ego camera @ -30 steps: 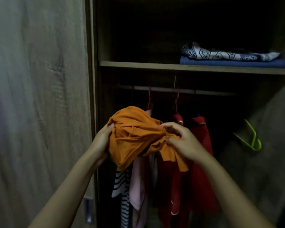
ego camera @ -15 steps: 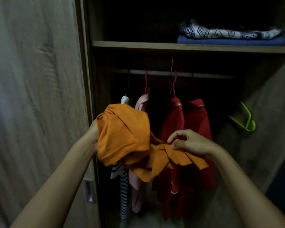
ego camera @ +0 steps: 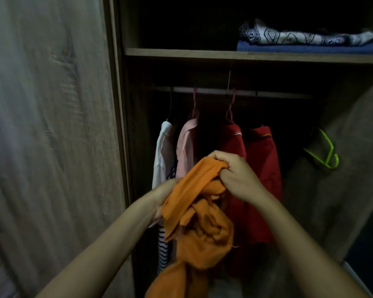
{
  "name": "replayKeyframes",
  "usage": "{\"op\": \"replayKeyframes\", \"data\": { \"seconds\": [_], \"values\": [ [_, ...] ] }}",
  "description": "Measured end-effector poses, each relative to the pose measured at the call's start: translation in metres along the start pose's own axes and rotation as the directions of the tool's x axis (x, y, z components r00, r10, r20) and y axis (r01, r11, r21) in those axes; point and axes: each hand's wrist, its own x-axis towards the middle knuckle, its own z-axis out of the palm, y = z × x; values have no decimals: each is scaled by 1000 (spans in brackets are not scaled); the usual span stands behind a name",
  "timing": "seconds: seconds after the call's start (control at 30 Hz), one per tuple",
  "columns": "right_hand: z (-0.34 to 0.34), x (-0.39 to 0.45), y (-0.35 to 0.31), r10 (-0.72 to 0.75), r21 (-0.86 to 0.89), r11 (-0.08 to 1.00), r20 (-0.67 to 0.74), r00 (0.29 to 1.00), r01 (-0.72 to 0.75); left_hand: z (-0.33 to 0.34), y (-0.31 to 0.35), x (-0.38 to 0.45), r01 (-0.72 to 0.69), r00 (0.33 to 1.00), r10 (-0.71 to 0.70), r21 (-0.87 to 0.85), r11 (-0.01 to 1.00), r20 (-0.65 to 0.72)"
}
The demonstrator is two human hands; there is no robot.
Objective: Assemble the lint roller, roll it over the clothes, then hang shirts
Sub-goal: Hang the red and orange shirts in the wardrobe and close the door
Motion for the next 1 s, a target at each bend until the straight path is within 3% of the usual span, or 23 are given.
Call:
{"op": "replayKeyframes", "data": {
  "seconds": [0.07, 0.17, 0.27, 0.4, 0.5, 0.57, 0.67, 0.77, 0.87, 0.93, 1.0],
  "values": [
    [-2, 5, 5, 94, -15, 995, -95, 991, -96, -1, -3, -8, 25, 996, -26, 18, 1000, 86],
    [-4, 8, 11, 191, -34, 979, -204, 960, -202, -2, -17, -17, -125, 986, 90, 267, 956, 140],
    [-8, 10, 12, 222, -17, 972, -237, 946, -232, -7, -38, -17, -333, 938, 326, 573, 748, 119],
    [-28, 13, 14, 259, -24, 962, -246, 934, -273, -35, -35, -6, -425, 754, 657, 769, 478, 8],
    [-49, 10, 20, 272, -60, 952, -276, 922, -299, -55, -18, -5, -416, 674, 737, 844, 339, 37],
    [-61, 8, 24, 312, -28, 941, -315, 896, -337, -64, -7, -7, -399, 663, 746, 872, 282, 62],
    [-75, 1, 26, 331, 8, 936, -362, 872, -352, -69, 6, -8, -420, 729, 681, 830, 368, 67],
    [-80, -4, 25, 380, -59, 911, -266, 886, -408, -67, 13, -7, -465, 801, 590, 730, 500, 106],
    [-87, -9, 22, 459, -44, 888, 34, 888, -457, -58, 18, -2, -451, 820, 572, 657, 604, 37],
    [-92, -13, 24, 451, 44, 876, 276, 849, -480, -53, 22, 1, -443, 832, 555, 628, 639, 23],
    [-98, -20, 30, 402, 99, 865, 452, 796, -493, -52, 27, 1, -485, 829, 552, 610, 627, 92]
  ]
}}
